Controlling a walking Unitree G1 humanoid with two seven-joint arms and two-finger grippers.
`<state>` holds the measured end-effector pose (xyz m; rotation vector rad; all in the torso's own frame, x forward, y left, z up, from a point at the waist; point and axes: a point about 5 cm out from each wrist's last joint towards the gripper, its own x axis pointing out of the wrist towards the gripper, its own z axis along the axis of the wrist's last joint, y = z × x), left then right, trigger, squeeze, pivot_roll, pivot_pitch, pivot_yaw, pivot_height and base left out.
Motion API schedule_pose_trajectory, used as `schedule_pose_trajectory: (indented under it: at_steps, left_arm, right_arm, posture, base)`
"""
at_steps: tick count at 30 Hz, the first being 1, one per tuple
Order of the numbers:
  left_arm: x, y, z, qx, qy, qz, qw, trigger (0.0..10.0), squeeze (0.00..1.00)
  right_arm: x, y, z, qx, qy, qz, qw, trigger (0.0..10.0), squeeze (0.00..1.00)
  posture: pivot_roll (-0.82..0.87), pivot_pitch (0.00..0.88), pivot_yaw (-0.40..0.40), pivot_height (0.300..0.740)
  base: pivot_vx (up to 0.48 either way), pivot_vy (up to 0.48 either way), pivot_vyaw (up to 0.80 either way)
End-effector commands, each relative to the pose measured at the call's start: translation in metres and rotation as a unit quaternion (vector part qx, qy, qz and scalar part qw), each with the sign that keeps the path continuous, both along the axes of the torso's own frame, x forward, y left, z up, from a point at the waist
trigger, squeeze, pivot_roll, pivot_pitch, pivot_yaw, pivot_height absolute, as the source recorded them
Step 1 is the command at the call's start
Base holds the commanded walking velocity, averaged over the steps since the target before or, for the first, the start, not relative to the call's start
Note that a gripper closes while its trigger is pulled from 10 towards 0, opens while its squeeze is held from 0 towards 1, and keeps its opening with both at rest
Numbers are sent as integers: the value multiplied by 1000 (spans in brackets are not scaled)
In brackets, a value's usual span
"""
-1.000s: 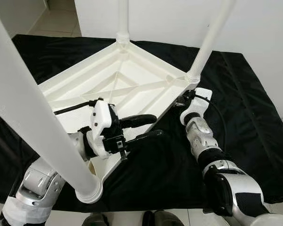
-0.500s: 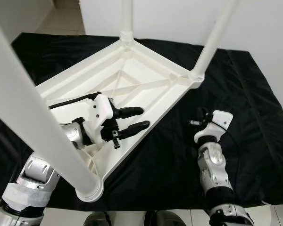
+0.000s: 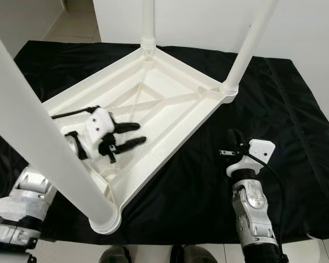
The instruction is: Building children table
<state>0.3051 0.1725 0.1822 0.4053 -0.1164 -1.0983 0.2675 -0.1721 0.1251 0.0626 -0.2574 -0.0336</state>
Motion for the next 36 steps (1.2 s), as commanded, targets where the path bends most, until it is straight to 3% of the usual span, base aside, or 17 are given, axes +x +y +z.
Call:
schedule_pose_trajectory:
  at_steps: [1, 4, 5, 7, 15, 18, 20, 21, 22, 23, 28, 30, 36]
  left_arm:
    - [2, 14, -4, 23, 6, -12, 1000, 10000, 0]
    - [4, 20, -6, 41, 8, -15, 999, 10000, 0]
    - [9, 30, -10, 76, 8, -1, 997, 10000, 0]
    - [11, 33, -10, 79, 9, 7, 997, 10000, 0]
    - [13, 52, -15, 48, 36, 16, 998, 10000, 0]
    - [3, 70, -15, 55, 84, -22, 995, 10000, 0]
    - [2, 73, -15, 52, 102, -38, 993, 10000, 0]
    - [1, 73, -14, 47, 110, -54, 991, 10000, 176]
    - [1, 73, -14, 47, 110, -54, 991, 10000, 176]
    - [1, 71, -13, 45, 107, -64, 991, 10000, 1000]
    - [-1, 69, -13, 64, 94, -73, 991, 10000, 1000]
    - [-10, 71, -17, 105, 99, -101, 984, 10000, 0]
    - [-17, 73, -21, 143, 125, -134, 973, 10000, 0]
  right_arm:
    - [-4, -5, -1, -9, 13, -5, 1000, 10000, 0]
    - [-6, -8, -1, -11, 15, -6, 1000, 10000, 0]
    - [-9, -11, 3, -17, 15, -6, 1000, 10000, 0]
    - [-10, -12, 4, -17, 15, -6, 1000, 10000, 0]
    - [-14, -14, 7, -23, 19, -6, 1000, 10000, 0]
    - [-16, -18, 9, -34, 21, -7, 999, 10000, 0]
    - [-17, -20, 10, -36, 22, -7, 999, 10000, 0]
    - [-17, -23, 11, -41, 25, -8, 999, 10000, 0]
    - [-17, -23, 11, -41, 25, -8, 999, 10000, 0]
    - [-17, -24, 11, -43, 26, -8, 999, 10000, 0]
    - [-18, -25, 11, -45, 29, -6, 999, 10000, 0]
    - [-19, -26, 10, -47, 32, -5, 998, 10000, 0]
    - [-19, -27, 10, -50, 36, -5, 998, 10000, 0]
  posture:
    - [39, 85, 6, 740]
    - [40, 85, 7, 740]
    - [37, 84, 9, 740]
    - [37, 84, 9, 740]
    - [29, 82, 13, 740]
    - [26, 82, 13, 740]
    - [30, 83, 7, 740]
    - [33, 81, 6, 740]
    - [33, 81, 6, 740]
    - [34, 81, 4, 740]
    - [35, 77, 0, 740]
    - [39, 74, -5, 740]
    - [44, 73, -8, 740]
  base:
    - [0, 0, 0]
    - [0, 0, 0]
    - [0, 0, 0]
    - [0, 0, 0]
    - [0, 0, 0]
    - [0, 0, 0]
    - [0, 0, 0]
    - [0, 0, 0]
    - [0, 0, 0]
    - [0, 0, 0]
    - [0, 0, 0]
    - [0, 0, 0]
    - [0, 0, 0]
